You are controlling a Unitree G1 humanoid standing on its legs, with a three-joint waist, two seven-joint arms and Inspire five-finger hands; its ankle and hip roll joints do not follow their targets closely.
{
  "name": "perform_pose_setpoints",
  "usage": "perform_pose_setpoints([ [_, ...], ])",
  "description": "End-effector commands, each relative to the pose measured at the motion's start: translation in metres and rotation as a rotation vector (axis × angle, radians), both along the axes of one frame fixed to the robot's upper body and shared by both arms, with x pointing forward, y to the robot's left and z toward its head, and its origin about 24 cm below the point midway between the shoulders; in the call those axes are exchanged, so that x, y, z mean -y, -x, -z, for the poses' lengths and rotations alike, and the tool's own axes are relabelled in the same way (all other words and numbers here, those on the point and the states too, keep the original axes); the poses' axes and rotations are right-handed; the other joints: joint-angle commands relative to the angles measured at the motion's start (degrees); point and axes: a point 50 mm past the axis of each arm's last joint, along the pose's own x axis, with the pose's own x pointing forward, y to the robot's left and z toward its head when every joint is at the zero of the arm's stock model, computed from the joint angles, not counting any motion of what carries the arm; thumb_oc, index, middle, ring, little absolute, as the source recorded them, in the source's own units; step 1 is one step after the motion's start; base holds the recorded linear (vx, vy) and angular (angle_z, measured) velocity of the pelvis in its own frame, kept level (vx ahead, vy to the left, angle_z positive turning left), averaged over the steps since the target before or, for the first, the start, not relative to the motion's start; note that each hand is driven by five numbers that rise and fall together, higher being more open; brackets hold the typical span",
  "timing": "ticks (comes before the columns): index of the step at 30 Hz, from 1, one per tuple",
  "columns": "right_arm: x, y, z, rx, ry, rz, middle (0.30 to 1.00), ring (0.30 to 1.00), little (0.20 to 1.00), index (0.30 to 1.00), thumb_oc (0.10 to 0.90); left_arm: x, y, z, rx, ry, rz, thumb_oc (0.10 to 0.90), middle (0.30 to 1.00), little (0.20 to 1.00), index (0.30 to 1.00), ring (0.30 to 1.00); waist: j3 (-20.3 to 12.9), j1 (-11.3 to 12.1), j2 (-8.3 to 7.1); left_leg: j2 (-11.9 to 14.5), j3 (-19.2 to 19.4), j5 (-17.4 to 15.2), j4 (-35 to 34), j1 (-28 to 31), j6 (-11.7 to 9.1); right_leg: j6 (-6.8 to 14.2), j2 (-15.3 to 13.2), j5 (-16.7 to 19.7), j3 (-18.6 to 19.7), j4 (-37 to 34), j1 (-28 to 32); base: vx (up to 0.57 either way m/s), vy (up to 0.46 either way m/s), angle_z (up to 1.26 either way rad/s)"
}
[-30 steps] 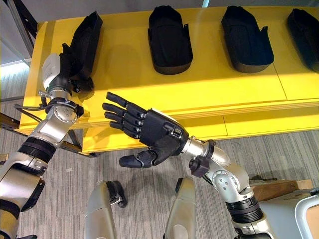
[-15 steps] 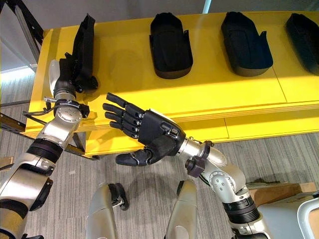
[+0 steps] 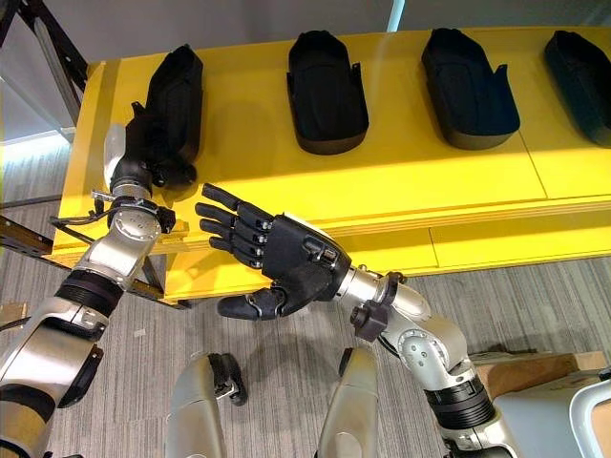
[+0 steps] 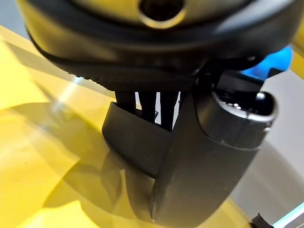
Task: Move parts from the plastic box to the shelf.
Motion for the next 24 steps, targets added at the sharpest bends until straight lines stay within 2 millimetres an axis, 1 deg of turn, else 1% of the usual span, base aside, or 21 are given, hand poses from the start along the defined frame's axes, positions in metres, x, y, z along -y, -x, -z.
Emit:
perform_pose_setpoints([
  [1,-0.016,0.021,-0.041,0.197,-0.176,-0.107,1.0,1.0,1.0,1.0,0.9,0.028,0.001,-0.001,0.004,0.103,0.181,0.9,1.0,1.0,1.0,1.0,-4.28,0.81,-0.02,0.99,1.3,-3.65,-1.96,7.11,1.16,-2.28,-0.13,7.88,-4.65,-6.96,3.33,0.0,0.0,0.0],
  [2,-0.017,0.021,-0.041,0.2,-0.179,-0.106,1.0,1.0,1.0,1.0,0.9,0.035,0.001,0.002,0.006,0.164,0.223,0.9,1.0,1.0,1.0,1.0,-4.2,0.84,-0.04,0.93,1.3,-3.49,-2.27,7.24,1.16,-2.26,-0.13,8.03,-4.73,-7.13,3.4,0.0,0.0,0.0],
  [4,-0.018,0.02,-0.041,0.204,-0.177,-0.105,1.0,1.0,1.0,1.0,0.9,0.04,0.002,0.003,0.017,0.215,0.26,0.9,1.0,1.0,1.0,1.0,-4.13,0.9,0.0,0.81,1.28,-3.4,-2.49,7.3,1.16,-2.26,-0.12,8.15,-4.73,-7.3,3.44,-0.01,0.002,0.04],
  [7,-0.021,0.02,-0.042,0.206,-0.173,-0.107,1.0,1.0,1.0,1.0,0.9,0.046,0.004,0.003,0.046,0.262,0.279,0.9,1.0,1.0,1.0,1.0,-4.04,0.93,0.05,0.73,1.36,-3.18,-2.93,7.51,1.2,-2.28,-0.01,8.28,-4.77,-7.64,3.62,0.0,0.0,0.0],
  [11,-0.022,0.02,-0.042,0.208,-0.169,-0.104,1.0,1.0,1.0,1.0,0.9,0.047,0.006,-0.005,0.127,0.27,0.273,0.9,1.0,1.0,1.0,1.0,-4.16,1.02,0.06,0.74,1.72,-2.87,-3.65,7.89,1.1,-2.27,0.11,8.43,-4.98,-8.27,3.97,0.0,0.0,0.0],
  [13,-0.021,0.02,-0.043,0.212,-0.172,-0.104,1.0,1.0,1.0,1.0,0.9,0.046,0.008,-0.012,0.183,0.259,0.256,0.9,1.0,1.0,1.0,1.0,-4.12,1.05,-0.02,0.76,1.87,-2.86,-3.82,8.1,1.04,-2.28,0.18,8.47,-5.05,-8.49,4.18,0.0,-0.008,-0.02],
  [14,-0.021,0.02,-0.043,0.211,-0.176,-0.102,1.0,1.0,1.0,1.0,0.9,0.045,0.01,-0.02,0.249,0.23,0.23,0.9,1.0,1.0,1.0,1.0,-4.19,1.12,-0.1,0.81,1.92,-2.81,-3.98,8.18,1.01,-2.29,0.14,8.49,-5.17,-8.59,4.27,0.0,-0.017,-0.04],
  [15,-0.02,0.02,-0.043,0.211,-0.176,-0.1,1.0,1.0,1.0,1.0,0.9,0.043,0.012,-0.023,0.271,0.217,0.216,0.9,1.0,1.0,1.0,1.0,-4.21,1.18,-0.1,0.79,1.97,-2.78,-4.13,8.27,0.97,-2.29,0.14,8.48,-5.2,-8.65,4.34,0.0,0.0,0.0],
  [16,-0.019,0.02,-0.041,0.209,-0.177,-0.092,1.0,1.0,1.0,1.0,0.9,0.041,0.015,-0.031,0.341,0.174,0.177,0.9,1.0,1.0,1.0,1.0,-4.24,1.35,-0.21,0.74,1.97,-2.83,-4.16,8.34,0.93,-2.35,0.12,8.38,-5.3,-8.67,4.53,0.0,0.0,0.0],
  [18,-0.018,0.021,-0.04,0.206,-0.182,-0.092,1.0,1.0,1.0,1.0,0.9,0.04,0.019,-0.04,0.416,0.154,0.165,0.9,1.0,1.0,1.0,1.0,-4.28,1.44,-0.34,0.7,1.95,-2.92,-4.12,8.37,0.91,-2.39,0.11,8.24,-5.36,-8.64,4.65,0.0,0.0,0.0],
  [22,-0.016,0.022,-0.036,0.202,-0.189,-0.093,1.0,1.0,1.0,1.0,0.9,0.039,0.027,-0.051,0.514,0.077,0.118,0.9,1.0,1.0,1.0,1.0,-4.35,1.74,-0.62,0.64,1.86,-3.02,-4.07,8.35,0.94,-2.43,0.05,8.0,-5.71,-8.5,4.81,0.0,0.0,0.0],
  [23,-0.016,0.022,-0.036,0.202,-0.189,-0.093,1.0,1.0,1.0,1.0,0.9,0.039,0.027,-0.051,0.514,0.077,0.117,0.9,1.0,1.0,1.0,1.0,-4.35,1.74,-0.62,0.64,1.86,-3.02,-4.07,8.35,0.94,-2.42,0.04,8.0,-5.71,-8.5,4.81,0.0,0.0,0.0],
  [24,-0.016,0.023,-0.035,0.2,-0.19,-0.093,1.0,1.0,1.0,1.0,0.9,0.039,0.03,-0.055,0.545,0.013,0.095,0.9,1.0,1.0,1.0,1.0,-4.34,1.85,-0.66,0.68,1.88,-3.12,-3.96,8.34,1.01,-2.47,-0.05,7.87,-5.83,-8.38,4.86,0.0,0.0,0.0],
])
